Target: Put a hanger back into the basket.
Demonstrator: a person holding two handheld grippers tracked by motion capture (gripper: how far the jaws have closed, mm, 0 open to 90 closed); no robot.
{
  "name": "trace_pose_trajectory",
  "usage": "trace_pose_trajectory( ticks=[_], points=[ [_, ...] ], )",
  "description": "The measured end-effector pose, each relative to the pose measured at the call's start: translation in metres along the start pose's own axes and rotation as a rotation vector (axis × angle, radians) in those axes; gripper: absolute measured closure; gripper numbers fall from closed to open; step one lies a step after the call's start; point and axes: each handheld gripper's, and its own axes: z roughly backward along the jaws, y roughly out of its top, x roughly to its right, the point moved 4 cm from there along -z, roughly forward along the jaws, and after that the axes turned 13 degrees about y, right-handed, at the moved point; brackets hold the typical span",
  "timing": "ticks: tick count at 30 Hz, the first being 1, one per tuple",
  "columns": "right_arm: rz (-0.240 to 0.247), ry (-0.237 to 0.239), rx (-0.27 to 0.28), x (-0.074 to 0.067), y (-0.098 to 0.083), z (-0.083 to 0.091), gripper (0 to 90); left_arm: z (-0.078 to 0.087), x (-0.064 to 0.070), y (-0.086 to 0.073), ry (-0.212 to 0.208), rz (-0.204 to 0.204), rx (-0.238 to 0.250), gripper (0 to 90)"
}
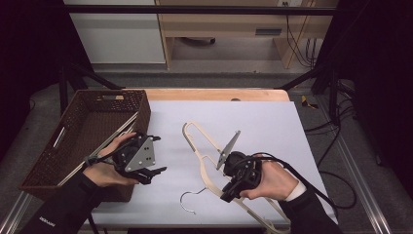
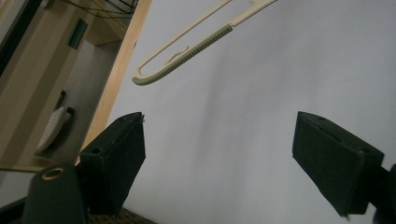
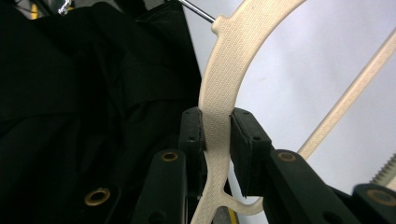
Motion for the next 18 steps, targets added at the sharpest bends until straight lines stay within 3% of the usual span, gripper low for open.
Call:
trace_pose_trajectory(
  ticks=[3,9,12,18],
  points=[
    [0.008,0.015,0.005,-0.001,0.002,0.002,75.3,-0.005,-0.001,0.004,0.016,-0.085,-0.006,18.0],
    [0.03,0.056,0.01,-0.004,0.003,0.002,75.4,-0.014,0.002,0.013,0.036,-0.204,0.019,22.2],
    [0.042,0.073,0.007,-0.006,0.003,0.002,75.4,-0.021,0.003,0.015,0.069,-0.26,0.023,24.8],
    [0.06,0.103,0.006,-0.01,0.003,0.001,75.4,-0.03,0.011,0.02,0.09,-0.375,0.067,39.2]
  ],
)
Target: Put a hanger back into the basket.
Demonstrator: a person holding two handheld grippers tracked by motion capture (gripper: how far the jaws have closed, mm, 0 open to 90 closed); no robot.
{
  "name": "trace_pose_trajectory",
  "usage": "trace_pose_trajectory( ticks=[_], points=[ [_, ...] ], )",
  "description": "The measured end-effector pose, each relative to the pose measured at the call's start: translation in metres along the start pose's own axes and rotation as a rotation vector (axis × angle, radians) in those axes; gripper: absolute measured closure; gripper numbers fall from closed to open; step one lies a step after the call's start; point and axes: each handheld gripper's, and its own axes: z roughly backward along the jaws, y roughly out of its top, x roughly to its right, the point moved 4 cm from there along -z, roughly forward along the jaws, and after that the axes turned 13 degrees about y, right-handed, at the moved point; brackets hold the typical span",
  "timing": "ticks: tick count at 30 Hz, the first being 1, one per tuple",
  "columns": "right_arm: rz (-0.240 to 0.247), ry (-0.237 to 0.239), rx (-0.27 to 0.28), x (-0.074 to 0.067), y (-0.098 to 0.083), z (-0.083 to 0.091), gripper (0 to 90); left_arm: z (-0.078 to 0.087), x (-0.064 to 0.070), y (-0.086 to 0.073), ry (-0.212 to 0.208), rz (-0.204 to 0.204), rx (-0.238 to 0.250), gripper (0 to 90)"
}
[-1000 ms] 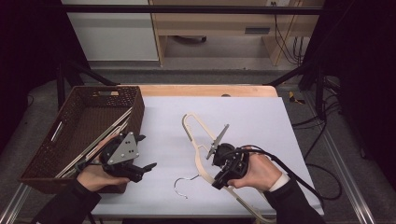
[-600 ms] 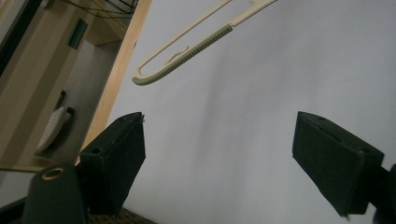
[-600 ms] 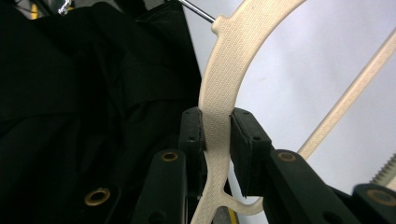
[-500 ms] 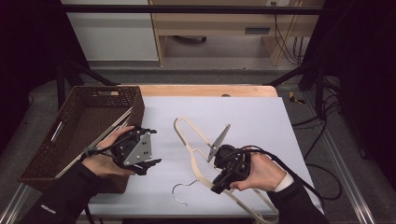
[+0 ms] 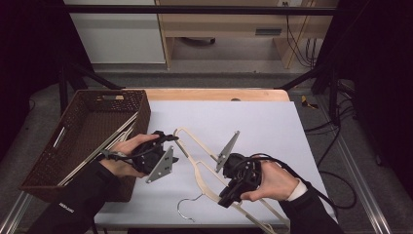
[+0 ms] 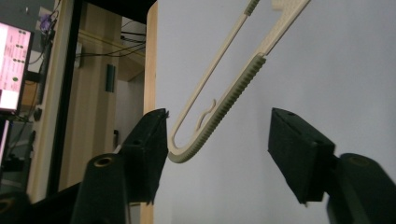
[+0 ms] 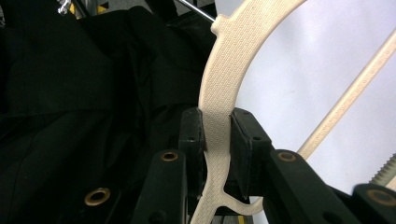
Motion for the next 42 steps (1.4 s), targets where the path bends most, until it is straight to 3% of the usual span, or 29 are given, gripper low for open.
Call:
trace_pose_trajectory(
  ticks=[9,14,15,16,18,20,23,24,25,28,29,30,31,32,33,35,42],
  points=[
    [0.018,0.031,-0.008,-0.003,0.001,-0.003,75.4,-0.009,0.013,0.005,0.002,-0.142,0.01,55.8],
    [0.02,0.048,-0.011,-0.005,0.002,-0.004,75.3,-0.009,0.018,0.008,0.001,-0.187,0.019,64.0],
    [0.024,0.052,-0.018,-0.005,0.002,-0.004,75.3,-0.009,0.019,0.01,0.0,-0.218,0.032,66.6],
    [0.029,0.054,-0.016,-0.005,0.002,-0.005,75.3,-0.009,0.022,0.011,-0.018,-0.211,0.033,68.5],
    [0.026,0.063,-0.019,-0.006,0.002,-0.005,75.3,-0.008,0.022,0.013,-0.015,-0.268,0.024,73.2],
    [0.031,0.076,-0.02,-0.006,0.002,-0.006,75.3,-0.008,0.024,0.015,-0.02,-0.257,0.051,79.1],
    [0.037,0.084,-0.021,-0.007,0.002,-0.007,75.3,-0.006,0.025,0.016,-0.024,-0.303,0.051,81.7],
    [0.037,0.087,-0.019,-0.008,0.002,-0.006,75.2,-0.006,0.027,0.017,-0.027,-0.289,0.07,82.5],
    [0.039,0.091,-0.018,-0.008,0.002,-0.006,75.2,-0.006,0.028,0.017,-0.02,-0.305,0.07,83.2],
    [0.042,0.097,-0.014,-0.009,0.001,-0.005,75.1,-0.002,0.032,0.016,-0.033,-0.29,0.056,84.6],
    [0.044,0.102,-0.016,-0.009,0.001,-0.005,75.0,0.0,0.03,0.017,-0.034,-0.326,0.037,84.9],
    [0.046,0.106,-0.016,-0.009,0.001,-0.005,75.0,0.001,0.03,0.017,-0.031,-0.326,0.039,85.1],
    [0.047,0.11,-0.012,-0.009,0.001,-0.005,74.9,0.002,0.032,0.017,-0.047,-0.285,0.04,85.2],
    [0.046,0.113,-0.009,-0.009,0.001,-0.004,74.8,0.003,0.031,0.017,-0.043,-0.305,0.022,85.3],
    [0.053,0.111,-0.007,-0.009,0.001,-0.004,74.8,0.004,0.032,0.017,-0.055,-0.28,0.025,85.4],
    [0.055,0.115,-0.006,-0.009,0.001,-0.003,74.6,0.006,0.03,0.017,-0.073,-0.279,0.002,85.4],
    [0.062,0.067,0.034,-0.008,-0.003,0.008,73.7,0.011,0.031,0.016,-0.153,-0.144,-0.042,85.7]
  ],
)
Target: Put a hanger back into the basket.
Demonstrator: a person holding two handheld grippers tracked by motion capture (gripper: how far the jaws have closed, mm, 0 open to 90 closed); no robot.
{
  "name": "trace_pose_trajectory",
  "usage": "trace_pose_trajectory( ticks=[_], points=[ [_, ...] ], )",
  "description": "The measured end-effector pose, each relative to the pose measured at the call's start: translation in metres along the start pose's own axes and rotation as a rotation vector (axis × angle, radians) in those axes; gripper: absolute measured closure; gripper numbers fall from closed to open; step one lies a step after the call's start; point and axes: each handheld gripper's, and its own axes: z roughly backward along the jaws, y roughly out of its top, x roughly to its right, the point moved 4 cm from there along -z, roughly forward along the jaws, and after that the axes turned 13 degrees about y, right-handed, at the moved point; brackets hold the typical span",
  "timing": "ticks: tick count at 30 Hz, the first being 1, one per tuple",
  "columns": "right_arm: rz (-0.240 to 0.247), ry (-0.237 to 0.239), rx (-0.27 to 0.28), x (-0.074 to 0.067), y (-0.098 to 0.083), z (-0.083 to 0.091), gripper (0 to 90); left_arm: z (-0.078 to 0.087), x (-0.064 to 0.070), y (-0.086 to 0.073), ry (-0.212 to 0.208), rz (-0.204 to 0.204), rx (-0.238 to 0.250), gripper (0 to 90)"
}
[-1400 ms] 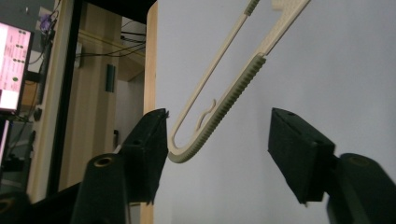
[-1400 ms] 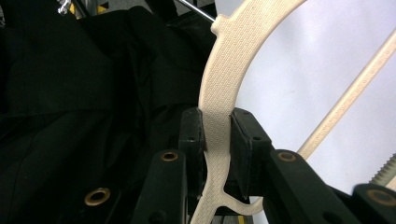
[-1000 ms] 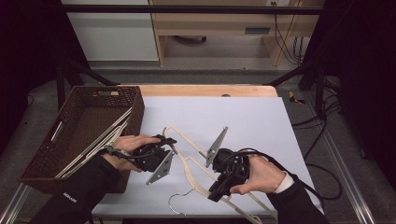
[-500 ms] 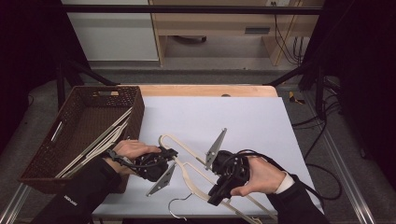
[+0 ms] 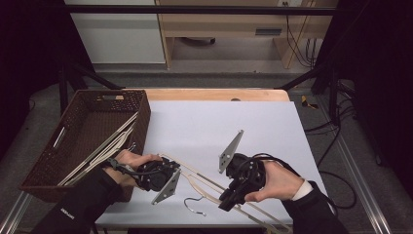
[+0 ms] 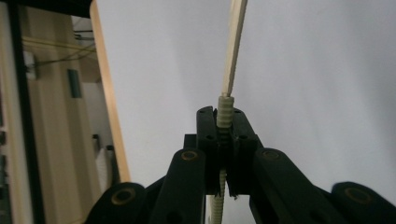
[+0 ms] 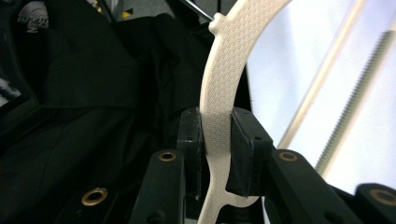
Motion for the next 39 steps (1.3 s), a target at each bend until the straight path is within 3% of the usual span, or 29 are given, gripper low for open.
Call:
trace_pose_trajectory(
  ticks=[8,12,16,18,23,25,31,39],
  points=[
    [-0.017,-0.076,0.055,0.003,-0.014,0.013,65.3,0.001,-0.001,-0.001,-0.054,0.068,-0.043,85.8],
    [-0.032,-0.182,0.133,0.008,-0.025,0.029,57.1,0.0,-0.004,-0.005,-0.05,0.111,-0.057,85.8],
    [-0.019,-0.327,0.248,0.011,-0.037,0.049,43.9,0.0,-0.013,-0.01,-0.046,0.188,-0.078,85.8],
    [-0.036,-0.408,0.334,0.013,-0.042,0.06,35.6,-0.001,-0.017,-0.011,-0.043,0.215,-0.104,85.8],
    [-0.049,-0.662,0.508,0.018,-0.053,0.088,24.3,-0.005,-0.022,-0.017,-0.049,0.29,-0.177,85.7],
    [-0.046,-0.737,0.567,0.021,-0.057,0.096,20.3,-0.007,-0.023,-0.018,-0.047,0.327,-0.195,85.7],
    [-0.08,-0.854,0.648,0.026,-0.07,0.103,11.1,-0.011,-0.03,-0.024,-0.041,0.438,-0.234,85.7],
    [-0.091,-0.91,0.742,0.033,-0.093,0.099,5.8,-0.012,-0.04,-0.028,-0.026,0.581,-0.265,85.7]
  ],
)
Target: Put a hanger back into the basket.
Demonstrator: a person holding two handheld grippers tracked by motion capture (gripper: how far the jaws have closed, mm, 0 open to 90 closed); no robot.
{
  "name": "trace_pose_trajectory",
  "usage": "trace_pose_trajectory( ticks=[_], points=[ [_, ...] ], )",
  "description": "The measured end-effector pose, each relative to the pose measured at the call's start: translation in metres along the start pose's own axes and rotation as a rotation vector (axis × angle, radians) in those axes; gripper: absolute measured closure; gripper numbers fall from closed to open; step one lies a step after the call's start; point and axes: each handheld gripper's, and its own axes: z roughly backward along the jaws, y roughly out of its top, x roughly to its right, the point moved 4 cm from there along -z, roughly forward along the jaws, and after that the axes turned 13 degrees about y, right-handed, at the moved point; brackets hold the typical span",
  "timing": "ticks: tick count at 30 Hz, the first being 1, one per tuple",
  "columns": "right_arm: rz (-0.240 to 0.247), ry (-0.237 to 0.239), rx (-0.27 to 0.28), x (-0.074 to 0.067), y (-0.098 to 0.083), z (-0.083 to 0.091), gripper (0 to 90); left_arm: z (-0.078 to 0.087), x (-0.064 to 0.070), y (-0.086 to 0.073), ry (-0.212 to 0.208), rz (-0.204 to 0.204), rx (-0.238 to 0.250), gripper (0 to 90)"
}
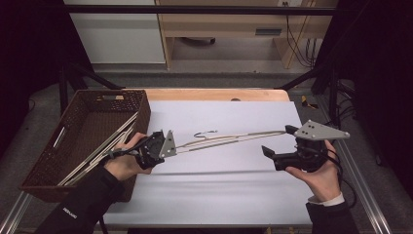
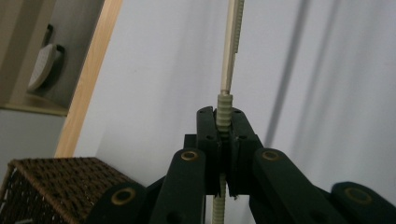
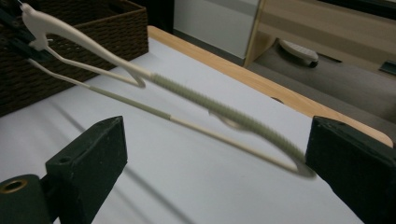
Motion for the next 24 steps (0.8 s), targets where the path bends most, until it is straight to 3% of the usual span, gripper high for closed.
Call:
trace_pose_trajectory(
  ticks=[7,10,16,17,24],
  points=[
    [-0.043,-0.002,0.027,0.005,-0.025,0.001,6.0,0.008,-0.016,0.001,0.005,0.114,-0.04,85.7],
    [-0.058,-0.005,0.024,0.007,-0.035,-0.005,6.3,0.018,-0.024,0.005,0.019,0.142,-0.038,85.7],
    [-0.09,0.005,-0.005,0.01,-0.053,-0.021,6.9,0.034,-0.038,0.007,-0.021,0.168,-0.013,85.7],
    [-0.086,0.004,-0.01,0.01,-0.055,-0.023,6.9,0.037,-0.041,0.007,-0.024,0.194,-0.005,85.7],
    [-0.106,0.026,-0.019,0.009,-0.064,-0.033,7.5,0.056,-0.064,-0.008,-0.024,0.238,-0.032,85.7]
  ],
)
